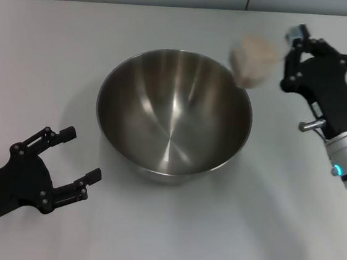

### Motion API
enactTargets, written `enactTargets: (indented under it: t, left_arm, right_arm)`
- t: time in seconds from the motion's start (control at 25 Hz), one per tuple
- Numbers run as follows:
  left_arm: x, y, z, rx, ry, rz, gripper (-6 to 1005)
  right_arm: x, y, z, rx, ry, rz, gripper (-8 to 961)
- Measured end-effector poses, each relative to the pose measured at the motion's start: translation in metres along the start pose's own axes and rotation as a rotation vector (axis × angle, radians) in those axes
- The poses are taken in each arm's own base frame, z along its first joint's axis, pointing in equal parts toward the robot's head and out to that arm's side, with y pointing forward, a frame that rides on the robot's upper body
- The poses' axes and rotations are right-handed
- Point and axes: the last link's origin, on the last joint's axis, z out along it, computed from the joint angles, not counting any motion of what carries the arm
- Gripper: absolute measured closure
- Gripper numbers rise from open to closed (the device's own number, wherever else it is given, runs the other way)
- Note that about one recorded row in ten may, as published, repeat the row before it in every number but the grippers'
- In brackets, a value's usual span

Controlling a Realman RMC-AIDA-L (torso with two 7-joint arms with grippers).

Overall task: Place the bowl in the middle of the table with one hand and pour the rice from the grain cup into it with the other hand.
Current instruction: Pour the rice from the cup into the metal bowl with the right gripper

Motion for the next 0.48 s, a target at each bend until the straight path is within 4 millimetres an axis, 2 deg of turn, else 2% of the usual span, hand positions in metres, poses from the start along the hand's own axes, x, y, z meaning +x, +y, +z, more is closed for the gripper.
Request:
enactTargets:
  t: [0.2,0.48]
  left_arm:
    - [0.000,0.000,0.000,0.000,0.000,0.000,126]
    - [0.000,0.000,0.000,-0.002,0.003,-0.001,126]
  right_arm:
    - [0.000,0.011,0.009,-0.165,0.015,0.032,900]
    - [0.000,0.023,0.020,-0.410,0.054,-0.017,901]
